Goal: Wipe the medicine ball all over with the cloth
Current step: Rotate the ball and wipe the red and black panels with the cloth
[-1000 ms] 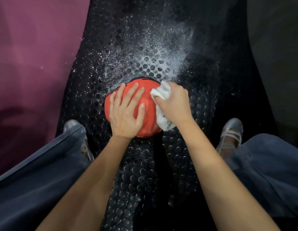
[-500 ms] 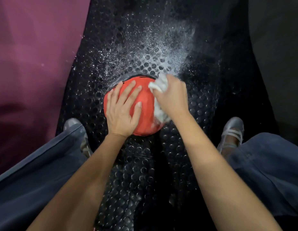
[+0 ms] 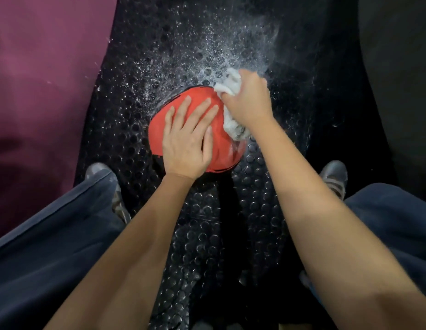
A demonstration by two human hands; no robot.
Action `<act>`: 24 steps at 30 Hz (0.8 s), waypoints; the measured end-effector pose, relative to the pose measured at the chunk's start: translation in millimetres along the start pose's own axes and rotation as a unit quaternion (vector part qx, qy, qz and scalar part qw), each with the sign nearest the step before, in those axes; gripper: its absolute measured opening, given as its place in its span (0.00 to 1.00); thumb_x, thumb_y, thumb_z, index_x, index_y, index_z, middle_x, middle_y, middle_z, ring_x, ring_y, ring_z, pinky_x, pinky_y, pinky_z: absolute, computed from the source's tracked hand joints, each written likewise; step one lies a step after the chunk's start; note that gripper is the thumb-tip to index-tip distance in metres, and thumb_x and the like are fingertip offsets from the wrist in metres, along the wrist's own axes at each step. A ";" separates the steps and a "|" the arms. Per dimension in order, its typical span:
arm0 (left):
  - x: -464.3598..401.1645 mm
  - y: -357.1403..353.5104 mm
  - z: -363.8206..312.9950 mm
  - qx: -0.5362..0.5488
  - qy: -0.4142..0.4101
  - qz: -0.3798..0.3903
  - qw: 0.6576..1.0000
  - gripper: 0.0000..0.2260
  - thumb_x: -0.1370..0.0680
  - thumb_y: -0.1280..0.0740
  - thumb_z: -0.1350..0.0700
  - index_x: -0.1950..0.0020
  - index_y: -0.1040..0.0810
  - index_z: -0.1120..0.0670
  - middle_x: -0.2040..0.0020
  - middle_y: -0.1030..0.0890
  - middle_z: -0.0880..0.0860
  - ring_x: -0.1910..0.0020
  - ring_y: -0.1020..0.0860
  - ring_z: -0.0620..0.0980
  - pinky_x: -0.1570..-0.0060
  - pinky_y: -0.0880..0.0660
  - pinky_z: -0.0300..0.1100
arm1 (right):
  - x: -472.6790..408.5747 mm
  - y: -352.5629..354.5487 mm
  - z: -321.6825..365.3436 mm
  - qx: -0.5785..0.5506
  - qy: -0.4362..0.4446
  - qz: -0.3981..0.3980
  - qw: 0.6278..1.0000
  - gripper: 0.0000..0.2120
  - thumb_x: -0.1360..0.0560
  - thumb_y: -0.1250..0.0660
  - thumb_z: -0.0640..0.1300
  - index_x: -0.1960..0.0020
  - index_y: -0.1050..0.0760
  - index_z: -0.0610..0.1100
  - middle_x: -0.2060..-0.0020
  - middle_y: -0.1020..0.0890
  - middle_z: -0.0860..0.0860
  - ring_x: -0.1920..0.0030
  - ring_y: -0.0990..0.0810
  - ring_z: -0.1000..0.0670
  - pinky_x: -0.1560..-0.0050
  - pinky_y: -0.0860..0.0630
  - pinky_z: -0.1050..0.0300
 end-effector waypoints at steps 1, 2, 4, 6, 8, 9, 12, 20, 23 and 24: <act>2.3 1.4 1.8 0.004 0.001 -0.005 1.000 0.19 0.19 0.46 0.55 0.32 0.23 0.53 0.32 0.24 0.50 0.29 0.32 0.56 0.28 0.42 0.54 | 12.7 1.5 -2.3 -0.017 -0.004 -0.015 1.000 0.12 0.26 0.33 0.44 0.47 0.25 0.38 0.58 0.24 0.47 0.57 0.28 0.47 0.59 0.32 0.56; 4.6 3.2 4.0 0.007 0.004 -0.010 1.000 0.19 0.19 0.46 0.55 0.32 0.23 0.53 0.32 0.24 0.50 0.29 0.33 0.56 0.28 0.42 0.54 | 27.6 1.3 -6.5 -0.038 -0.006 -0.030 0.999 0.12 0.27 0.32 0.44 0.48 0.25 0.37 0.57 0.22 0.46 0.57 0.26 0.46 0.59 0.30 0.55; 6.0 6.9 9.2 0.008 0.014 -0.019 1.000 0.19 0.19 0.45 0.55 0.32 0.24 0.53 0.32 0.24 0.50 0.29 0.32 0.56 0.28 0.41 0.55 | 61.9 0.4 -9.8 -0.071 0.004 -0.054 0.996 0.14 0.27 0.32 0.43 0.46 0.25 0.36 0.54 0.20 0.44 0.56 0.24 0.45 0.56 0.28 0.54; 4.1 7.8 14.7 0.006 0.027 -0.027 0.999 0.18 0.19 0.45 0.55 0.32 0.24 0.53 0.32 0.24 0.50 0.29 0.32 0.56 0.29 0.40 0.57 | 84.0 -1.4 -8.6 -0.090 0.023 -0.076 0.993 0.17 0.28 0.31 0.42 0.42 0.24 0.37 0.51 0.19 0.44 0.52 0.21 0.44 0.53 0.25 0.52; 3.9 7.0 14.1 0.001 0.029 -0.026 0.999 0.18 0.19 0.45 0.55 0.32 0.24 0.53 0.32 0.24 0.50 0.29 0.32 0.57 0.29 0.40 0.57 | 78.4 1.1 -5.9 -0.094 0.022 -0.085 0.992 0.15 0.28 0.30 0.43 0.45 0.24 0.35 0.52 0.19 0.43 0.55 0.22 0.44 0.55 0.26 0.52; 5.2 6.1 11.8 -0.003 0.026 -0.024 0.999 0.18 0.19 0.45 0.55 0.32 0.24 0.53 0.32 0.24 0.50 0.29 0.33 0.57 0.29 0.40 0.57 | 67.1 1.8 -3.6 -0.084 0.018 -0.081 0.993 0.13 0.28 0.30 0.43 0.49 0.25 0.35 0.54 0.19 0.42 0.57 0.23 0.44 0.57 0.27 0.52; 6.1 2.7 9.3 -0.010 0.038 -0.021 0.999 0.19 0.19 0.45 0.54 0.32 0.24 0.53 0.32 0.24 0.50 0.29 0.33 0.57 0.29 0.41 0.56 | 35.6 3.1 4.7 -0.041 0.017 -0.065 0.997 0.11 0.26 0.31 0.46 0.52 0.27 0.38 0.54 0.20 0.42 0.55 0.23 0.41 0.56 0.27 0.46; -3.5 3.2 17.6 0.014 0.082 -0.030 0.996 0.19 0.19 0.46 0.54 0.32 0.24 0.52 0.32 0.24 0.49 0.28 0.33 0.56 0.28 0.43 0.54 | 103.5 -2.6 -21.0 -0.113 -0.007 -0.110 0.987 0.17 0.29 0.30 0.41 0.42 0.25 0.37 0.54 0.20 0.45 0.54 0.22 0.46 0.51 0.24 0.48; -0.7 2.8 20.1 0.012 0.095 -0.024 0.995 0.19 0.19 0.47 0.53 0.31 0.25 0.53 0.31 0.25 0.50 0.28 0.33 0.57 0.28 0.44 0.54 | 68.5 1.4 -6.3 -0.109 0.006 -0.119 0.987 0.14 0.28 0.29 0.41 0.46 0.25 0.35 0.54 0.20 0.43 0.56 0.24 0.46 0.53 0.25 0.48; 0.0 3.7 21.4 0.014 0.101 -0.026 0.994 0.20 0.19 0.47 0.53 0.32 0.25 0.53 0.31 0.25 0.50 0.28 0.33 0.57 0.28 0.44 0.55 | 58.9 1.8 -1.3 -0.104 0.012 -0.119 0.987 0.13 0.28 0.29 0.41 0.47 0.25 0.34 0.54 0.20 0.42 0.58 0.26 0.47 0.53 0.25 0.48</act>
Point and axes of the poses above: each hand's wrist, its own x-axis away from the middle knuckle, its own y-axis out of the back of the hand, z = x × y, the point moved 10 cm from there along -x, towards the middle knuckle
